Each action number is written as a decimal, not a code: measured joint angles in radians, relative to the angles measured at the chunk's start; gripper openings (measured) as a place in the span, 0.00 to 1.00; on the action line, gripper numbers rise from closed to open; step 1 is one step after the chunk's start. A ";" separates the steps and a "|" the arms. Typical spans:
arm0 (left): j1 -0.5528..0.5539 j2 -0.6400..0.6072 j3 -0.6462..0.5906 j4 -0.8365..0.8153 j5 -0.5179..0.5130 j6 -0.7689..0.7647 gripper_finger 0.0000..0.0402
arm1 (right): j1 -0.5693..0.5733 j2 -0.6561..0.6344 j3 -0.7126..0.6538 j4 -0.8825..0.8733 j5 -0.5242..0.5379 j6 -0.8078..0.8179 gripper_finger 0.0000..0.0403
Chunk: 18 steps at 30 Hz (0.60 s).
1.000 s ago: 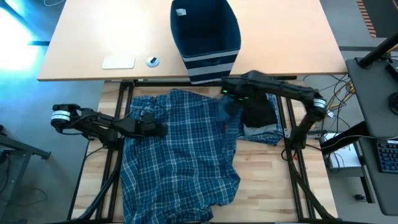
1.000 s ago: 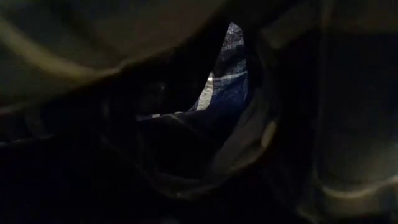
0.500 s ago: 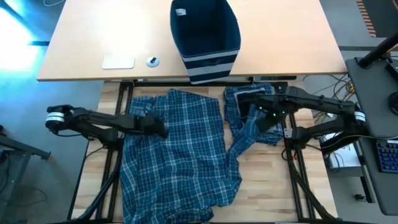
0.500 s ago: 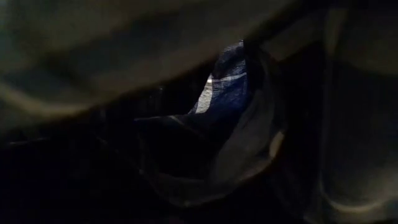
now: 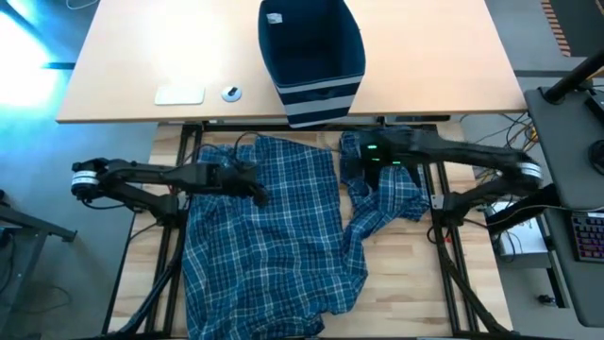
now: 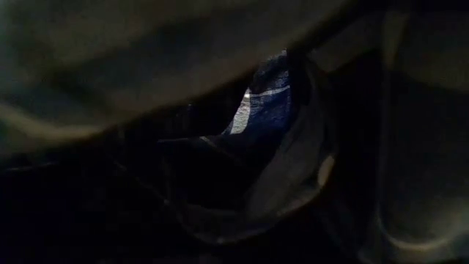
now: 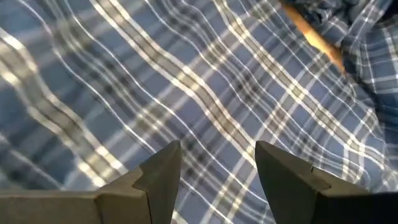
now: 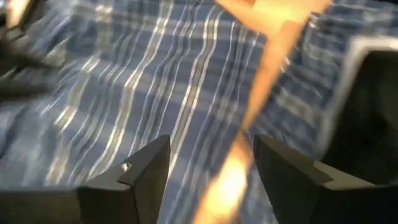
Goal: Fold Laundry from Bin
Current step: Fold the blue patterned long sleeve
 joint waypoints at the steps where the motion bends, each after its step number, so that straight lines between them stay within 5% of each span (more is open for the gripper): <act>1: -0.002 0.006 -0.012 0.031 0.015 -0.016 0.47 | -0.006 0.055 -0.011 0.063 0.016 0.000 0.56; 7: -0.008 -0.021 -0.058 0.065 0.060 -0.072 0.47 | -0.069 0.379 0.001 0.282 0.057 0.021 0.57; 18: -0.003 -0.101 -0.120 0.069 0.034 -0.093 0.47 | -0.200 0.681 0.158 0.359 0.071 -0.018 0.57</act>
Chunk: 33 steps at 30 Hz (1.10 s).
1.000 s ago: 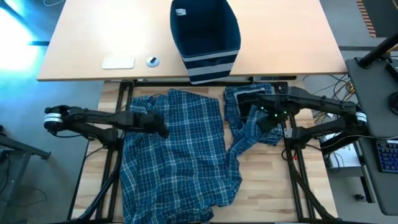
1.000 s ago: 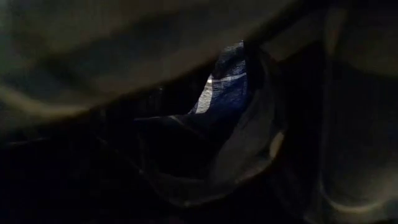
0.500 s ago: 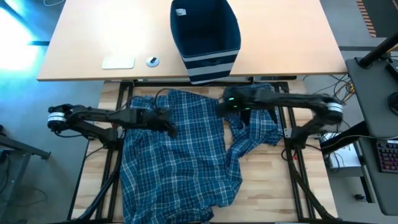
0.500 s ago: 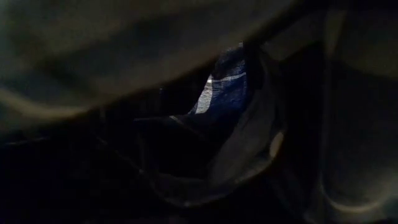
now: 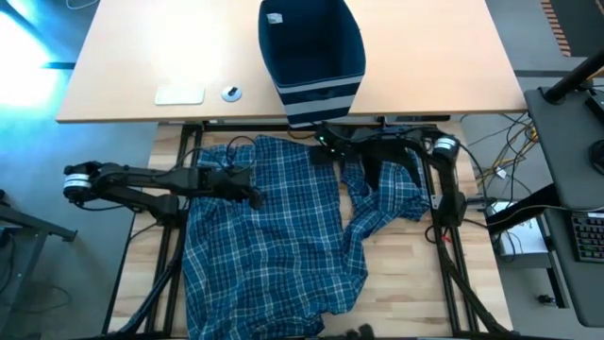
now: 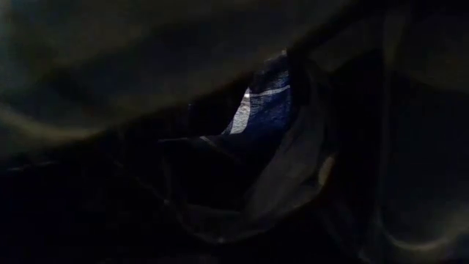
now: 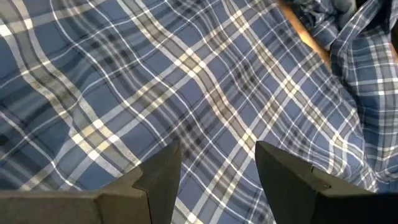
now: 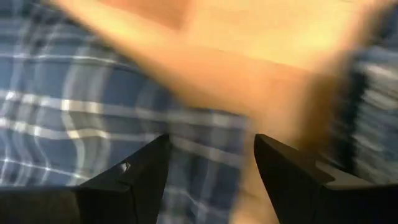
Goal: Fold Laundry from Bin
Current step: Fold the blue patterned long sleeve
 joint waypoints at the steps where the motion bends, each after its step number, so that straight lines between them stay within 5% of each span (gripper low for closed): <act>1: 0.000 0.002 -0.002 0.003 0.000 0.000 0.47 | 0.001 0.016 0.017 0.017 -0.019 -0.035 0.57; 8: 0.001 0.002 -0.018 0.002 0.000 -0.010 0.47 | 0.125 0.052 0.153 0.218 -0.346 -0.283 0.55; 13: 0.002 0.002 -0.020 0.002 0.001 -0.016 0.47 | 0.283 0.095 0.196 0.156 -0.422 -0.477 0.54; 17: 0.003 0.002 -0.020 -0.001 0.008 -0.021 0.47 | 0.363 0.088 0.211 -0.033 -0.176 -0.365 0.54; 21: 0.003 0.002 -0.020 0.003 0.016 -0.022 0.47 | 0.277 -0.002 0.205 -0.159 -0.002 -0.144 0.54; 33: 0.003 0.001 -0.020 0.003 0.020 -0.020 0.47 | -0.008 0.040 0.186 -0.160 0.027 -0.009 0.54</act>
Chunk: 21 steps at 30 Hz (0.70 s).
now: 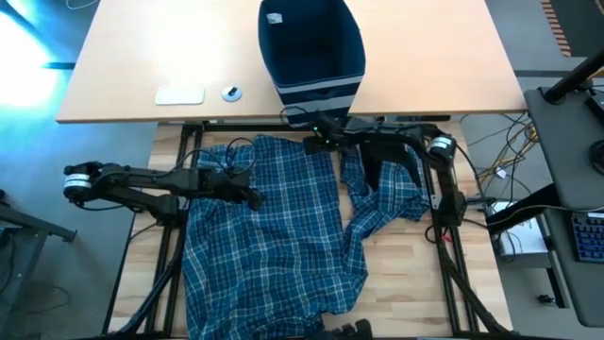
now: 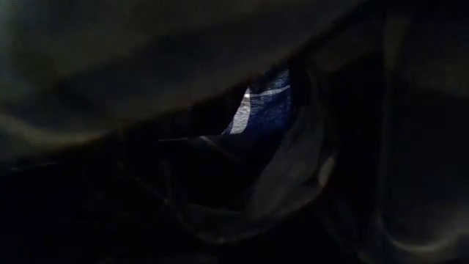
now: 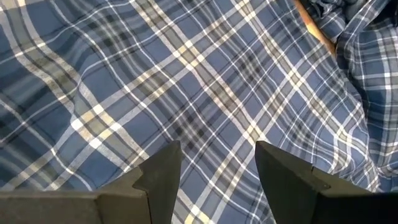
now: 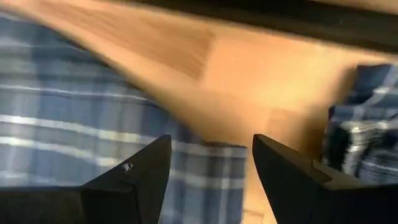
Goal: Fold Laundry from Bin
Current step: Fold the blue patterned long sleeve
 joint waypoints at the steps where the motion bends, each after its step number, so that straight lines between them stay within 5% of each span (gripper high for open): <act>1: 0.000 0.000 0.000 0.000 0.000 -0.001 0.47 | -0.004 0.016 -0.002 -0.002 0.000 -0.004 0.54; 9: 0.000 0.000 0.000 -0.005 -0.001 0.000 0.47 | -0.023 0.090 -0.001 0.052 -0.136 -0.064 0.47; 16: 0.002 0.000 0.000 -0.006 -0.002 0.000 0.47 | 0.086 0.051 0.007 0.084 -0.101 -0.354 0.09; 21: 0.009 0.000 0.000 -0.006 -0.003 0.001 0.47 | 0.249 0.023 0.027 0.090 -0.093 -0.580 0.05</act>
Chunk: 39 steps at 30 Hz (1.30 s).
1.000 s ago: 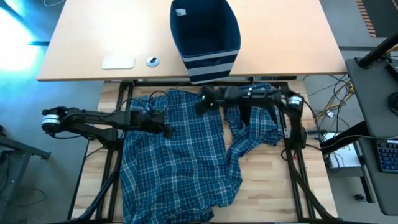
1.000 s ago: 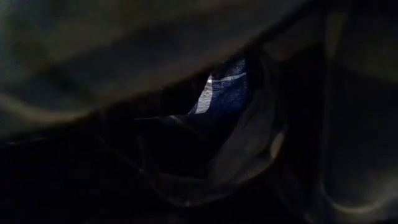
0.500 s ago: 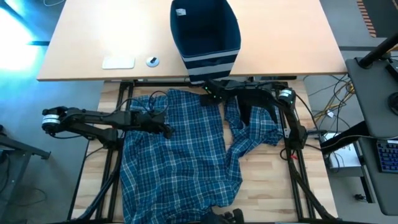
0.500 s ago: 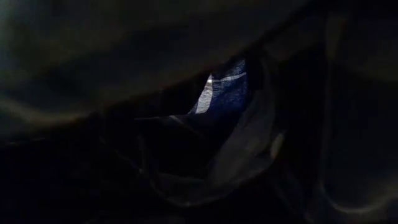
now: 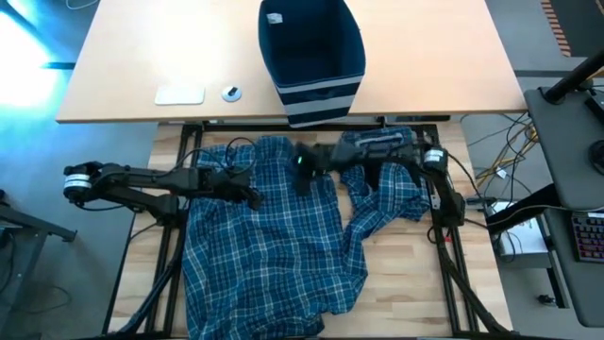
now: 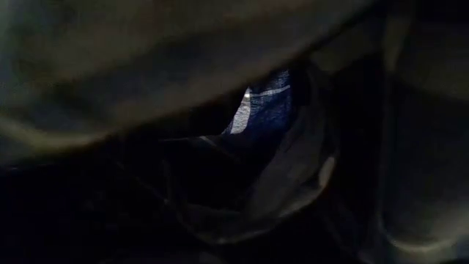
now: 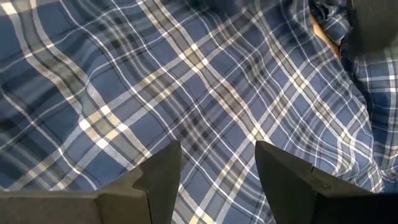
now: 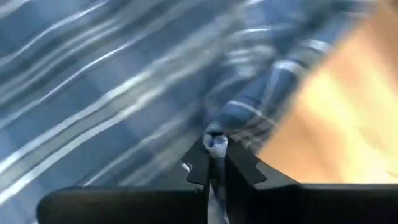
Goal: Fold Laundry from Bin
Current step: Fold the blue patterned long sleeve
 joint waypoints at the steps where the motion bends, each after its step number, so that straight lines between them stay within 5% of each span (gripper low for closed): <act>1: 0.002 0.000 0.000 0.000 0.000 0.005 0.47 | 0.042 0.002 0.000 -0.002 -0.001 -0.045 0.05; 7: 0.020 0.000 0.000 -0.039 -0.001 0.038 0.47 | 0.276 0.013 -0.005 -0.041 -0.026 -0.196 0.10; 11: 0.034 0.000 0.000 -0.052 -0.001 0.068 0.47 | 0.322 0.010 -0.007 -0.119 -0.034 -0.096 0.23; 18: 0.035 0.000 -0.004 -0.074 0.013 0.112 0.47 | 0.267 -0.127 -0.007 -0.175 -0.003 0.267 0.49; 23: 0.028 0.000 -0.022 -0.075 0.062 0.158 0.47 | 0.119 -0.144 -0.014 -0.196 0.010 0.434 0.57; 29: 0.002 0.000 -0.028 -0.083 0.079 0.181 0.47 | 0.008 -0.063 -0.018 -0.138 -0.267 0.541 0.55; 39: -0.008 0.000 -0.028 -0.078 0.088 0.182 0.47 | 0.049 -0.060 -0.017 0.192 -0.537 0.700 0.54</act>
